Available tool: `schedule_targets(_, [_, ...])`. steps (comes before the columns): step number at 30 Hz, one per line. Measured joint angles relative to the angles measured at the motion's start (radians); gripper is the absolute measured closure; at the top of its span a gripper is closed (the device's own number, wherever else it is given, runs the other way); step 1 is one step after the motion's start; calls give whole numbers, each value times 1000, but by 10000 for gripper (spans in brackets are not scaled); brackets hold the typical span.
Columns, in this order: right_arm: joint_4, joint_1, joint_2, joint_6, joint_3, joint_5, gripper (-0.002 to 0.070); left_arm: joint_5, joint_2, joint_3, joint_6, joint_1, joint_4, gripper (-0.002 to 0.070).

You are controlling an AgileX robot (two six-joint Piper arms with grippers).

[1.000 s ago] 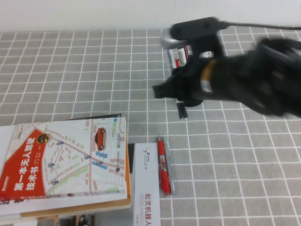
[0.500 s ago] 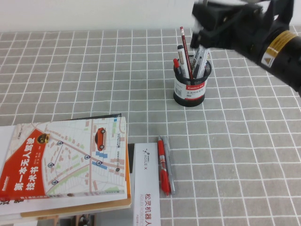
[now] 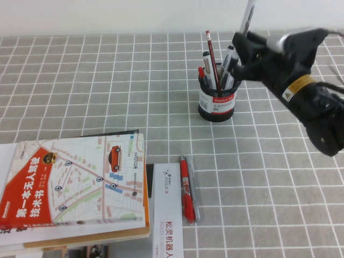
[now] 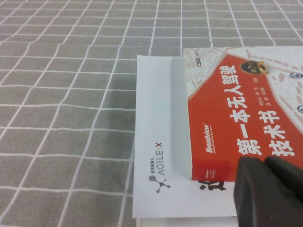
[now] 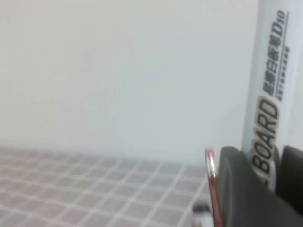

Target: Put the pen into the pen holder

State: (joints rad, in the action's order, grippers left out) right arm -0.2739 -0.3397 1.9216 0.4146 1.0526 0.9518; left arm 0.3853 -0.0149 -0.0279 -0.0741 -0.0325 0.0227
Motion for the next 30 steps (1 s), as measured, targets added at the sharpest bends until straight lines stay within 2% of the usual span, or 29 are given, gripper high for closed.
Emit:
schedule_targets(9, [-2, 0, 85, -11, 0, 29, 567, 0, 0, 0, 0, 0, 0, 678])
schedule_targets(11, [-8, 0, 85, -15, 0, 36, 526, 0, 0, 0, 0, 0, 0, 678])
schedule_targets(16, [-13, 0, 85, -15, 3, 50, 363, 0, 0, 0, 0, 0, 0, 678])
schedule_targets(19, [-8, 0, 85, -15, 3, 93, 341, 0, 0, 0, 0, 0, 0, 678])
schedule_targets(22, [0, 0, 83, -10, 4, 159, 396, 0, 0, 0, 0, 0, 0, 678])
schedule_targets(26, [-21, 0, 19, 111, -10, 170, 603, 0, 0, 0, 0, 0, 0, 678])
schedule_targets(30, [-101, 0, -133, 151, -81, 179, 672, 0, 0, 0, 0, 0, 0, 678])
